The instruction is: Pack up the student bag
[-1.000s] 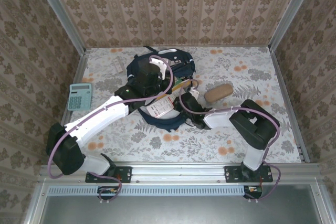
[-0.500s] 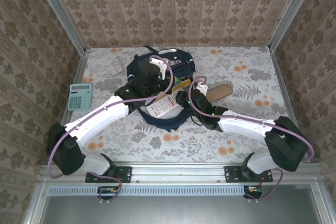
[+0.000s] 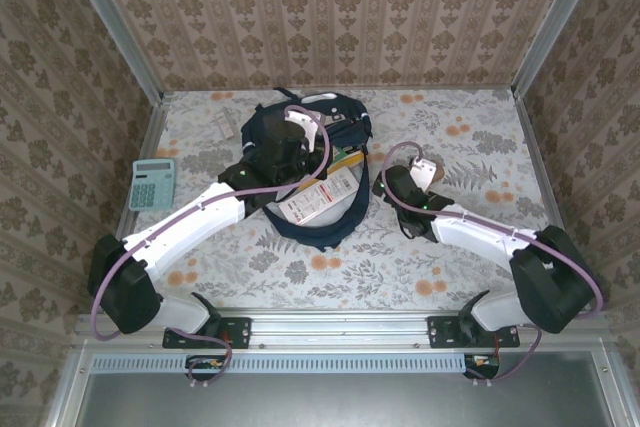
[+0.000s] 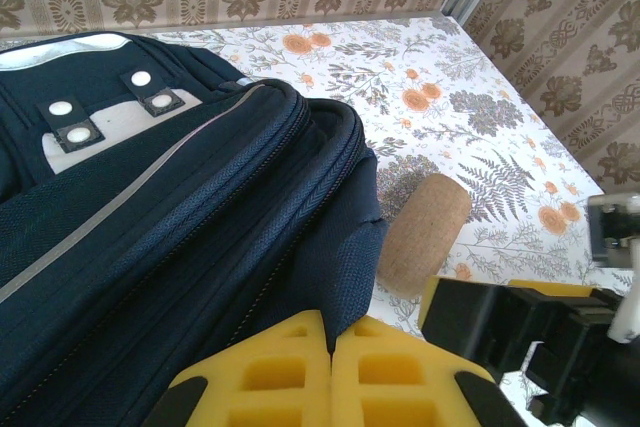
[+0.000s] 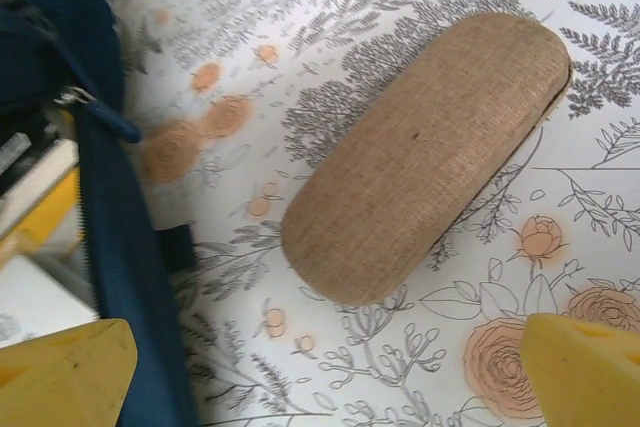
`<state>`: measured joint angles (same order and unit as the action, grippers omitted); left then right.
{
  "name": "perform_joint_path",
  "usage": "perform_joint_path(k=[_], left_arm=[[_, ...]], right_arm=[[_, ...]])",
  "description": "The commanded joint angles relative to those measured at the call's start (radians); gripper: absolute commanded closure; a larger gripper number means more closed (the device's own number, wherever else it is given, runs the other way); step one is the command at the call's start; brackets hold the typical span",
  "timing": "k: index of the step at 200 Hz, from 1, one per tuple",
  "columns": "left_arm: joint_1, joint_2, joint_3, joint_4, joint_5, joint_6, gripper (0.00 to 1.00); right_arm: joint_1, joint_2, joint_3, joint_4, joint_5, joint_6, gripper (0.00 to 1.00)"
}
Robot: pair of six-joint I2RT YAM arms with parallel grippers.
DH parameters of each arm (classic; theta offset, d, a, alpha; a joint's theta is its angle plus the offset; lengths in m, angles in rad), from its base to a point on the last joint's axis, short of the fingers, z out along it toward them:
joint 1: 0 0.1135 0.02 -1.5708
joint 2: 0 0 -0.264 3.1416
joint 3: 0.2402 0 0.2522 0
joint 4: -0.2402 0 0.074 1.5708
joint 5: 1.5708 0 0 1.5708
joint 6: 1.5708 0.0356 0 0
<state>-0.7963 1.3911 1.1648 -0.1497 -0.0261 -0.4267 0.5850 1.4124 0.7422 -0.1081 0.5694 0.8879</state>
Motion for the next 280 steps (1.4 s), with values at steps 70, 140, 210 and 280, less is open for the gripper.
perform_joint_path(k=[70,140,210,280], left_arm=[[-0.007,-0.055,0.036,0.062,0.029,-0.009,0.98],[-0.006,-0.057,0.036,0.061,0.028,-0.007,0.98],[-0.006,-0.057,0.036,0.061,0.033,-0.008,0.98],[-0.009,-0.061,0.038,0.062,0.037,-0.011,0.98]], right_arm=[[-0.069,0.291,0.174,0.006,-0.012,0.040,0.00],[-0.140,0.428,0.265,-0.094,-0.016,0.085,0.00],[-0.157,0.355,0.192,-0.074,0.006,0.046,0.27],[-0.158,0.253,0.104,-0.049,0.005,-0.034,0.56]])
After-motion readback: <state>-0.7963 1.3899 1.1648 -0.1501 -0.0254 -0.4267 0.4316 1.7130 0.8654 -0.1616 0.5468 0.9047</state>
